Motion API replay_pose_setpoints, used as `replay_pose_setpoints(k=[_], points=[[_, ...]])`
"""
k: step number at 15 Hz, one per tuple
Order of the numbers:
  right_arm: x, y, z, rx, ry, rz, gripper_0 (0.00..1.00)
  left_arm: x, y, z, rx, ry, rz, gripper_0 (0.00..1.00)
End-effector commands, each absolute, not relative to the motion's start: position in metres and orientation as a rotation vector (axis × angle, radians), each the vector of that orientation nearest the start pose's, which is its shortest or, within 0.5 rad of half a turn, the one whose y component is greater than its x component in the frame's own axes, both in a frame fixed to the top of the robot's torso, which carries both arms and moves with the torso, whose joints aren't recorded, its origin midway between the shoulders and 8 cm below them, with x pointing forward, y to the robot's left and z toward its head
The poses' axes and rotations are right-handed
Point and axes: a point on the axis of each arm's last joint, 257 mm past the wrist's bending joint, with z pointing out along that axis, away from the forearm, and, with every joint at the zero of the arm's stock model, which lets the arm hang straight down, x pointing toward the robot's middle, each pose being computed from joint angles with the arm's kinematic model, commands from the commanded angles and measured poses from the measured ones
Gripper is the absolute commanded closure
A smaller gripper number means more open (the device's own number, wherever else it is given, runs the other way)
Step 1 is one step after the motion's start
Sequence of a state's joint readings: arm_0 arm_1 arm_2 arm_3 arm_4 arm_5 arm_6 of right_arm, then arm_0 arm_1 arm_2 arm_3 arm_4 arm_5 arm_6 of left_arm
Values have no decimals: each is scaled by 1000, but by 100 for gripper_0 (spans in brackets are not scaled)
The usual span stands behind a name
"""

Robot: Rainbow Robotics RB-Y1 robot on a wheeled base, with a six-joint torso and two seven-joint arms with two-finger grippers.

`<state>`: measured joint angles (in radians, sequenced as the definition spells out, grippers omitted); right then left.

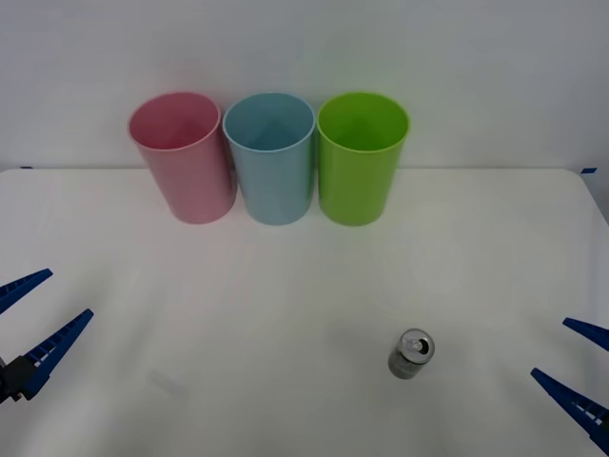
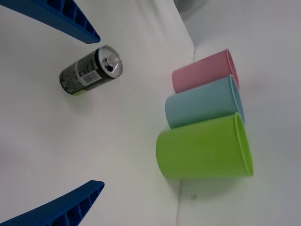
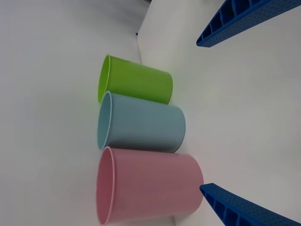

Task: Grasp the object on the table and drop it into the matching bin: aluminum can to the light blue bin, PET bottle to the pink bin.

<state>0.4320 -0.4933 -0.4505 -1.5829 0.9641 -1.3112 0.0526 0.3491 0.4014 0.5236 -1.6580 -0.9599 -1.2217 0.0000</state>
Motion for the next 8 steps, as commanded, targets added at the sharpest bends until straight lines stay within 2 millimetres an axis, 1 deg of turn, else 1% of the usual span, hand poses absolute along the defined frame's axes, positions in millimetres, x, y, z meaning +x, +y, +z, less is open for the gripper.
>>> replay_pose_setpoints(k=[1, 5, 8], points=[[293, -320, -238, -607, 1579, 686, 0, 342, 330, -169, 465, 1441, -567, 0], [288, -318, -261, -716, 1554, 598, 0, 342, 330, -169, 465, 1441, -567, 0], [289, -310, -276, -781, 1532, 563, 0, 342, 330, -169, 465, 1441, -567, 0]])
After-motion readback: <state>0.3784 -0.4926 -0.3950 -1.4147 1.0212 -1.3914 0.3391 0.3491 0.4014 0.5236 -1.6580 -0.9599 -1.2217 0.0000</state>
